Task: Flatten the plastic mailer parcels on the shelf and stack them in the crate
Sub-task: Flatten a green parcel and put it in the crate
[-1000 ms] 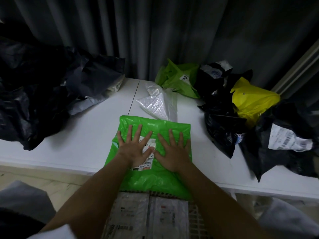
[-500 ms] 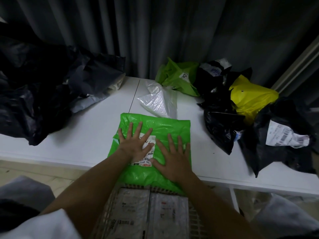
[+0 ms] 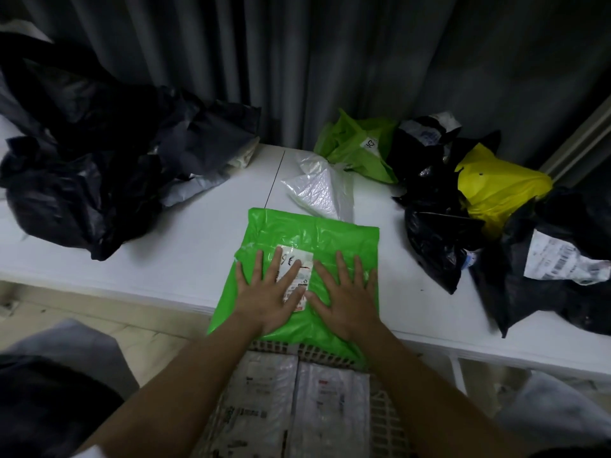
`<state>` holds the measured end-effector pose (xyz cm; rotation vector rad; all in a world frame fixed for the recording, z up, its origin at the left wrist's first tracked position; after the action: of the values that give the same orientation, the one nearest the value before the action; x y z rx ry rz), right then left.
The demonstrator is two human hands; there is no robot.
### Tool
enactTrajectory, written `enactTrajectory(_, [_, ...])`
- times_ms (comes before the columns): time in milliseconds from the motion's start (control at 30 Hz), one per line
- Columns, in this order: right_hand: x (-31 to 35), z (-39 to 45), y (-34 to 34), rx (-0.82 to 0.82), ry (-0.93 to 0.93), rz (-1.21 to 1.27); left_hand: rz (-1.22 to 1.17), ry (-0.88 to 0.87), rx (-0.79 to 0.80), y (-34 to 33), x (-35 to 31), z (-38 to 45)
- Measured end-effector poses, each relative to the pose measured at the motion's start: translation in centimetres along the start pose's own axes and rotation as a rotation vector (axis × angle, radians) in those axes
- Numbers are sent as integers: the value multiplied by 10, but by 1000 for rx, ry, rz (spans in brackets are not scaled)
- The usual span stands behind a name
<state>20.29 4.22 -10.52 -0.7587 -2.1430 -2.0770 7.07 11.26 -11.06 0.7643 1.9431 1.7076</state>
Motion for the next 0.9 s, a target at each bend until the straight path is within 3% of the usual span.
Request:
enactTrajectory(267, [0, 3, 4, 49, -19, 79, 52, 19, -73, -2, 0, 1])
enactTrajectory(433, [-29, -15, 46, -304, -376, 363, 65, -5, -38, -2, -1, 2])
enactTrajectory(533, [-41, -25, 43, -237, -529, 433, -78, -10, -6, 3, 1, 3])
enactTrajectory(600, [-43, -26, 44, -230, -517, 497, -240, 125, -52, 12, 16, -1])
enactTrajectory(700, [-42, -29, 44, -302, -482, 733, -379, 464, -86, 13, 56, -18])
enactTrajectory(833, [-33, -42, 45, -371, -354, 901, -367, 489, -55, 23, 73, -39])
enactTrajectory(900, [-34, -47, 45, -393, -306, 922, -490, 461, -34, 28, 76, -44])
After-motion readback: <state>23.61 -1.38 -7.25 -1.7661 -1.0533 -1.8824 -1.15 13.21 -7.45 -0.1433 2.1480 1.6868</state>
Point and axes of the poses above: each hand's wrist, its own z-axis towards the middle knuckle, its own y-axis out of the back of the hand, x = y × z, the point moved 8 cm from there along z, towards the middle knuckle, and after that the axes turned 13 degrees about z, right-handed, at the moved point
